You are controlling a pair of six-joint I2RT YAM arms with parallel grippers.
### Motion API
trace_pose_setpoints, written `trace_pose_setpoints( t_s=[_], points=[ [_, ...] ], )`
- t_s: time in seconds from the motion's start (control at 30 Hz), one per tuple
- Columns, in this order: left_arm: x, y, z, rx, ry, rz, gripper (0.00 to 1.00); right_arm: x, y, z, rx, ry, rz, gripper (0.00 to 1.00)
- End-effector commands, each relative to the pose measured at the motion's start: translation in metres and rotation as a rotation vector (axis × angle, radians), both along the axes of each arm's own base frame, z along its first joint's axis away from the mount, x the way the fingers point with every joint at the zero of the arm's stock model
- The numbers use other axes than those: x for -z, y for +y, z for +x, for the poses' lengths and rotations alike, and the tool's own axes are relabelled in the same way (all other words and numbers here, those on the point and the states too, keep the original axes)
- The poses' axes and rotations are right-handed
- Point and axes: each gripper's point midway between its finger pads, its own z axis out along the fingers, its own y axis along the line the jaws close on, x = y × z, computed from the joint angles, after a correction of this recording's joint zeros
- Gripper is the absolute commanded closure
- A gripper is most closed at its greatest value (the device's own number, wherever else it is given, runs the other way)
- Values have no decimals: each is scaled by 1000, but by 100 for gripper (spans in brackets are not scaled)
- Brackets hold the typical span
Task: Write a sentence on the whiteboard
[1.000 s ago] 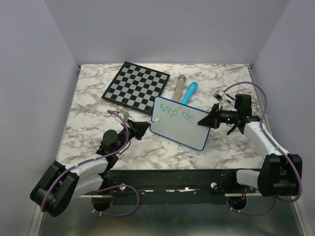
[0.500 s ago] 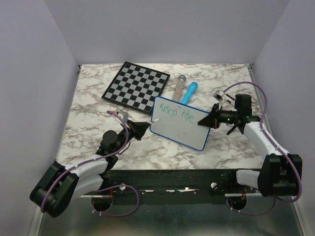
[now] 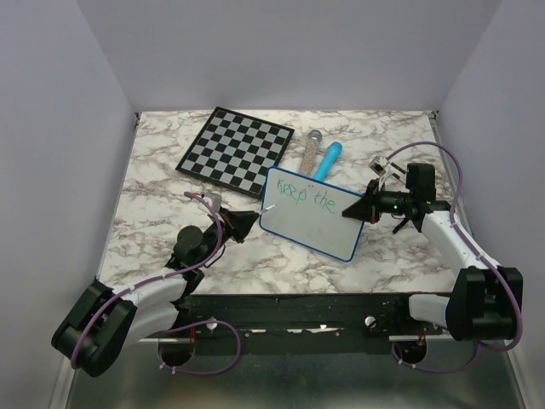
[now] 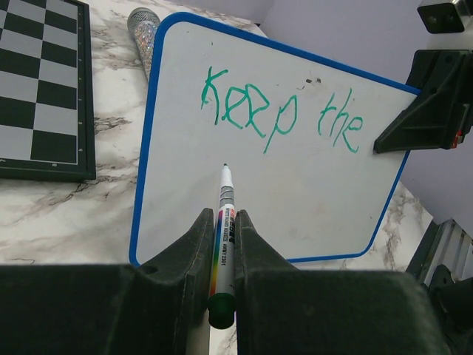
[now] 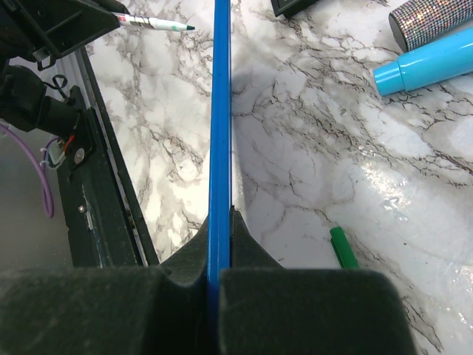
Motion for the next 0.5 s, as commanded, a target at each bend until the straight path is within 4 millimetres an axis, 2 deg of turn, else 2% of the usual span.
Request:
trace_pose_setpoints(
  t_s=[0.0, 0.47],
  points=[
    [-8, 4, 1, -15, -38, -17, 100, -16, 4, 0, -37, -55, 22, 99],
    [-7, 2, 1, -6, -36, -15, 100, -17, 4, 1, -37, -58, 22, 99]
  ],
)
